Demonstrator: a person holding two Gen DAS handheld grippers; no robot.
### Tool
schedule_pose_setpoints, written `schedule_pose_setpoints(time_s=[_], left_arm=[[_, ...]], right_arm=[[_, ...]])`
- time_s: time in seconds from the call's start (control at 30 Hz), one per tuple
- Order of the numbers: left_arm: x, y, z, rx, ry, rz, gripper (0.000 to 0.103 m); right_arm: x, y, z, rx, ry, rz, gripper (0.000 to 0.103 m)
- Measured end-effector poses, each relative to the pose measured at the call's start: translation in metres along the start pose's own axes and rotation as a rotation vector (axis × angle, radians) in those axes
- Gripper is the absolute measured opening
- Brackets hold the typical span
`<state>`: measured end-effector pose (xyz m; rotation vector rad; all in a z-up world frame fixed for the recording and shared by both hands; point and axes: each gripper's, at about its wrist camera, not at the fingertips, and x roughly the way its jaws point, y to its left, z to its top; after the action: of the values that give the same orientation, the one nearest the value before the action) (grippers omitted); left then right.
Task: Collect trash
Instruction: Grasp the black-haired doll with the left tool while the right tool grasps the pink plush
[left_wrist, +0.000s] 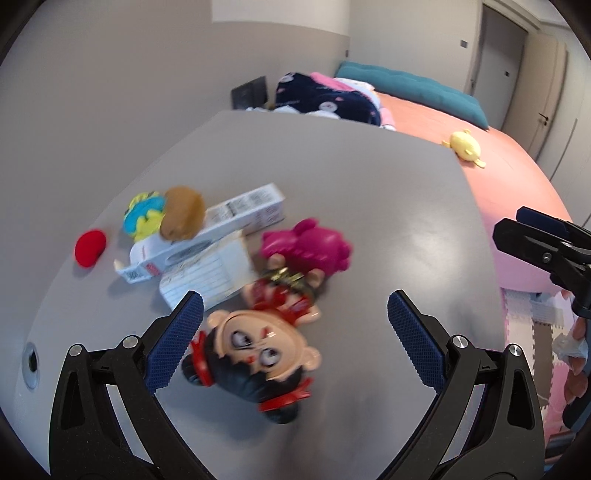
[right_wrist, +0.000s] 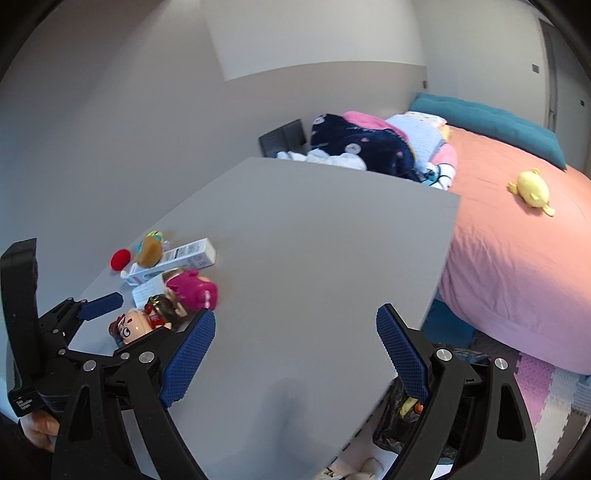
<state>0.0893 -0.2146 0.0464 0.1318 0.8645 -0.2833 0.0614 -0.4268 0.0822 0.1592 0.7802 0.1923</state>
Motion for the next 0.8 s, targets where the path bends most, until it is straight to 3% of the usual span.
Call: schedule_pose_setpoints(time_s=[0.33,0.43,0.8], left_arm=[[0.024,0.017,-0.013,-0.042,0.042,0.003,0.096],[0.029,0.02,-0.015,-0.045,0.049,0.01,0.079],[0.022,0.032,-0.023,-0.084,0.026,-0.025,0.077]], right_arm=[[0.02,0.017,-0.001,-0.027,0.031,0.012,0.089],[0.026,0.022,0.001,-0.04,0.04,0.015,0.089],[0.052,0.046,0.004,-0.08,0.075,0.037,0.089]])
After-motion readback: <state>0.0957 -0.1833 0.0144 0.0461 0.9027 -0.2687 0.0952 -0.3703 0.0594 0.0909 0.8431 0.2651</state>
